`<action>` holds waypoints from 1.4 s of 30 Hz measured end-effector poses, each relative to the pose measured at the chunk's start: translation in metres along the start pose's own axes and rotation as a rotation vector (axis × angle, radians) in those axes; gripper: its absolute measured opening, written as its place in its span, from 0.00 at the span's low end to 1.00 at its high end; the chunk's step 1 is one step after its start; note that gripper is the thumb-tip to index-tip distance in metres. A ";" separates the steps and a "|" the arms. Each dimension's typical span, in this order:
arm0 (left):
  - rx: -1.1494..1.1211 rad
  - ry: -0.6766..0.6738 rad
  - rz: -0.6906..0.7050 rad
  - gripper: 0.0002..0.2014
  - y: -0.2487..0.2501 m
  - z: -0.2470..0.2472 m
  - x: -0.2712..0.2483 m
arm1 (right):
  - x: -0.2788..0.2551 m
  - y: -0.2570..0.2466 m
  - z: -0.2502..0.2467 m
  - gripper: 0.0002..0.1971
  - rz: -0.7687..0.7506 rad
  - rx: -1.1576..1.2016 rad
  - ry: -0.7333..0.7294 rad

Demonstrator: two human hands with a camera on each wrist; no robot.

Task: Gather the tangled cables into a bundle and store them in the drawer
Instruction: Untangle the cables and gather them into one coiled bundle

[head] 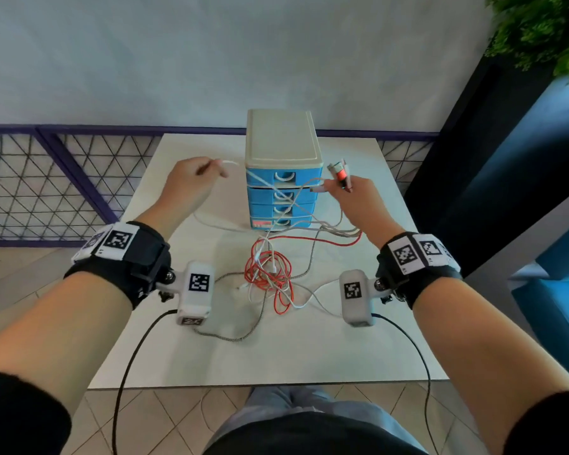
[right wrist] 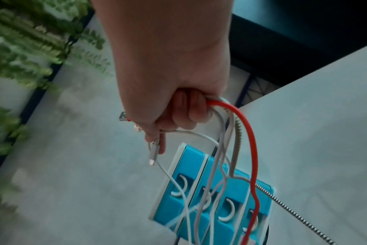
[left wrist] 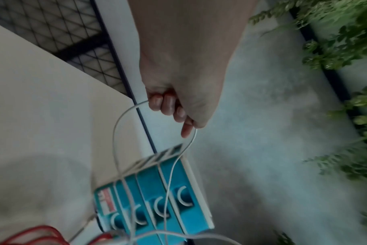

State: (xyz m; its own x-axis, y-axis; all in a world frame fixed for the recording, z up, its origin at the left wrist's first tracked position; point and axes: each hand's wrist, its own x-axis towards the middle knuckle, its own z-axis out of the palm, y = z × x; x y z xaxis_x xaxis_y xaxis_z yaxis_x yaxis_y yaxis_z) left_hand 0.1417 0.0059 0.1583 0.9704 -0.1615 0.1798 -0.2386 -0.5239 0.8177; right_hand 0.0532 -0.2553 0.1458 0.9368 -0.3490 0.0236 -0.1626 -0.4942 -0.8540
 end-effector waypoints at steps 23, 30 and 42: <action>-0.745 -0.507 -0.344 0.20 0.045 0.064 -0.018 | -0.012 -0.013 -0.001 0.10 0.037 0.503 -0.384; -1.460 -0.052 -0.783 0.18 0.055 0.046 0.012 | -0.019 -0.003 -0.007 0.15 0.063 0.367 -0.433; -0.766 0.195 -0.513 0.18 0.018 0.019 0.022 | -0.014 0.021 -0.011 0.15 0.206 0.291 -0.399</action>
State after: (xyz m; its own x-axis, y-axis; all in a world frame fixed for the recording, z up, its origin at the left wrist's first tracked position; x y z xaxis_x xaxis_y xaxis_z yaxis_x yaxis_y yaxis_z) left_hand 0.1582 -0.0228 0.1668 0.9558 0.1154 -0.2703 0.2421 0.2119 0.9468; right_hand 0.0337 -0.2696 0.1333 0.9488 -0.0578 -0.3104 -0.3157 -0.1862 -0.9304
